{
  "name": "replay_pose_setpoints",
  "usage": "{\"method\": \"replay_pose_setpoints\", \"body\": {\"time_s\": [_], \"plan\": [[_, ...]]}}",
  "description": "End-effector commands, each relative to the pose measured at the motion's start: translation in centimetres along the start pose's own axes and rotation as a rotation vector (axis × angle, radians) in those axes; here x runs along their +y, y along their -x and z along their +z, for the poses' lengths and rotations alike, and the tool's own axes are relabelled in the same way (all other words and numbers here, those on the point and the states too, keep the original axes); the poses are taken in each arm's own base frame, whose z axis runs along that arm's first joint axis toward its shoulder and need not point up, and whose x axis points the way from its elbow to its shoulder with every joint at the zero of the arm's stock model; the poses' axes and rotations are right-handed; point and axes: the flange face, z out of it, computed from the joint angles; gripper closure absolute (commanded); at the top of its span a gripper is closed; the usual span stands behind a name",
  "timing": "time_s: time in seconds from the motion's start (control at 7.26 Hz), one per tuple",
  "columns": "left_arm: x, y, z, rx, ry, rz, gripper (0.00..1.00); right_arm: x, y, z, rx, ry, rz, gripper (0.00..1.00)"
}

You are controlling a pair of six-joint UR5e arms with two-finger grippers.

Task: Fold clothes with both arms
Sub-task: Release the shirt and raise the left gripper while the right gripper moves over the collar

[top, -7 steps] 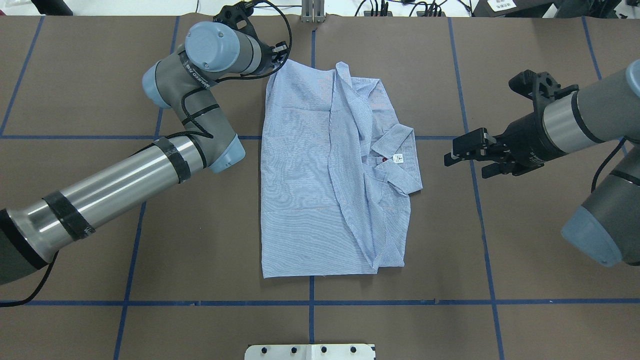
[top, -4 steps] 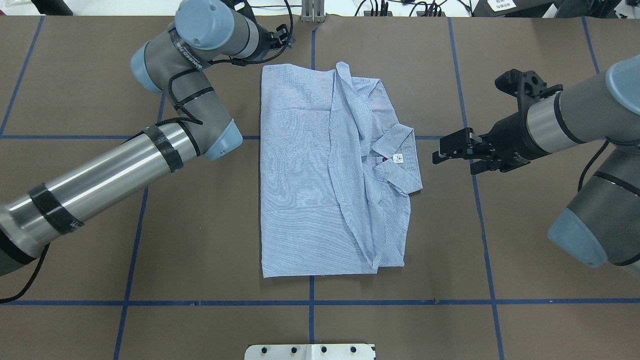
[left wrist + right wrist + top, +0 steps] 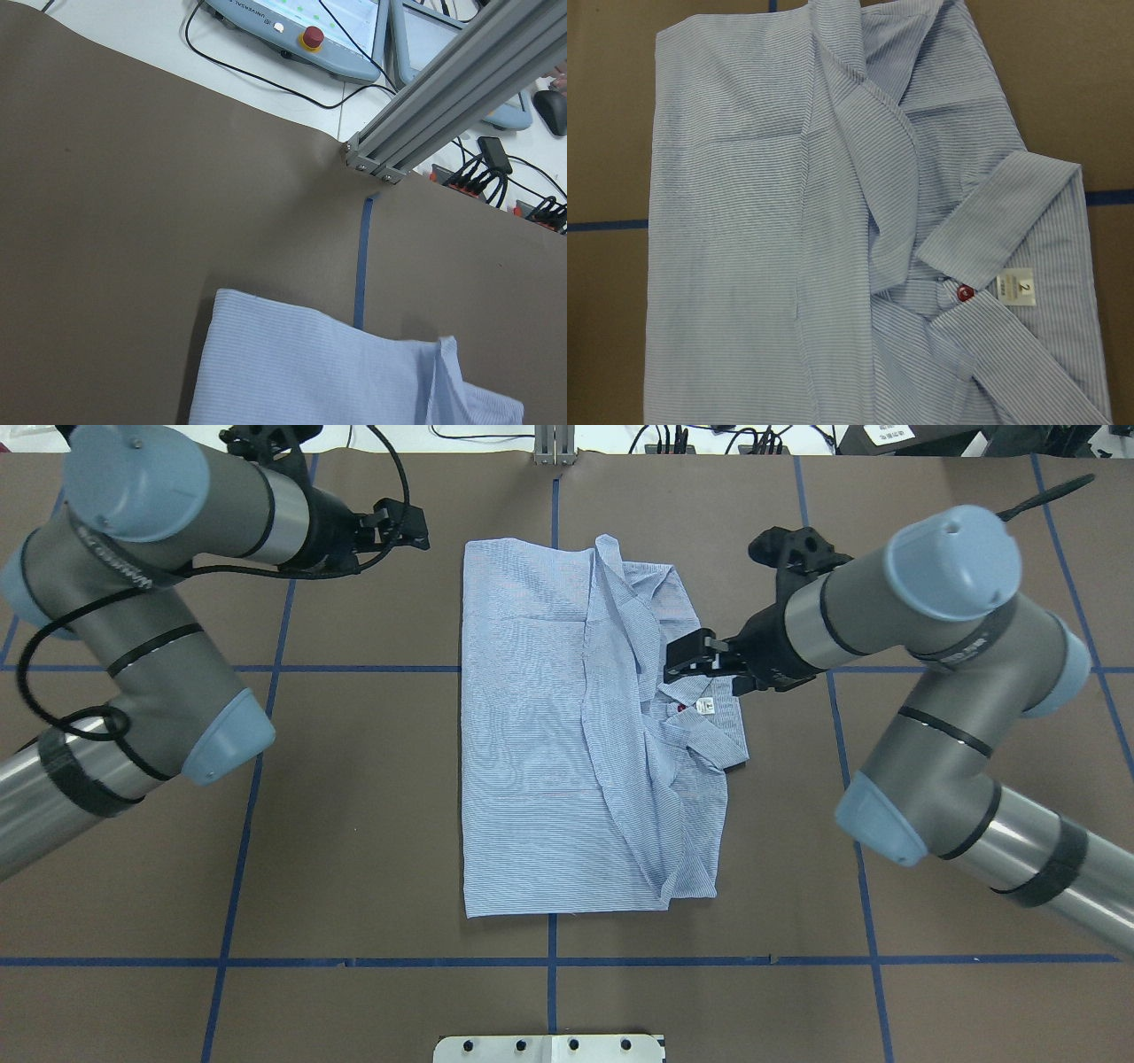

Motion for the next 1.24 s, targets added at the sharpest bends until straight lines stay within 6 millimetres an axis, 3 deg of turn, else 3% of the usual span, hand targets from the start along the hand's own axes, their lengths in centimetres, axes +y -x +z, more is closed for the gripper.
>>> {"method": "replay_pose_setpoints", "body": {"time_s": [0.0,0.28,0.41,0.55,0.96,1.1], "plan": [[1.8,2.1,-4.2,-0.012,0.023,0.01,0.0,-1.4,7.8,4.7,0.133,-0.03,-0.088,0.0],[2.3,2.7,-4.7,-0.007,0.044,0.009,0.0,-3.9,11.8,10.7,0.232,-0.034,-0.164,0.03],[2.3,2.9,-4.6,-0.011,0.045,0.007,0.0,-3.6,12.9,12.2,0.256,-0.039,-0.187,0.12],[2.4,3.1,-4.4,-0.015,0.048,0.005,0.0,-3.0,12.4,12.6,0.266,-0.026,-0.205,0.2],[2.5,3.0,-4.4,-0.014,0.05,0.001,0.0,1.8,12.3,16.0,0.346,0.05,-0.308,0.35],[2.5,3.0,-4.3,-0.015,0.051,0.001,0.0,2.3,12.1,16.4,0.353,0.055,-0.324,0.48]]}}
